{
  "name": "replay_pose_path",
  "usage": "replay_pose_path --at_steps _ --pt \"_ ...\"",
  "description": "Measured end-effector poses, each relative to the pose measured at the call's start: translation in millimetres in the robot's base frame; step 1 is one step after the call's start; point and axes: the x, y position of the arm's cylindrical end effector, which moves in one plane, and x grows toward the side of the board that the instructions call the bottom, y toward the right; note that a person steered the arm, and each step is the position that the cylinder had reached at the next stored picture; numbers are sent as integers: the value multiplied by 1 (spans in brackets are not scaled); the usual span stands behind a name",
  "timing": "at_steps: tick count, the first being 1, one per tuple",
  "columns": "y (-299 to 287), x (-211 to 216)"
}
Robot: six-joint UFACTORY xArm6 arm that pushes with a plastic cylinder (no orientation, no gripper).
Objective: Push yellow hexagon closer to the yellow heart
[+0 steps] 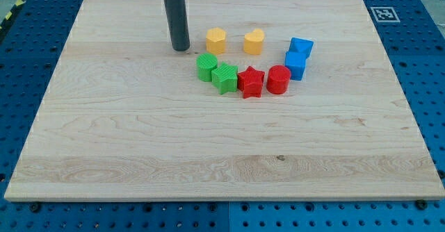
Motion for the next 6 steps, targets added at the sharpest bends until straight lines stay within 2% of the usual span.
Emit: replay_pose_path --at_steps 5,6 --pt "24 3" --pt "53 13"
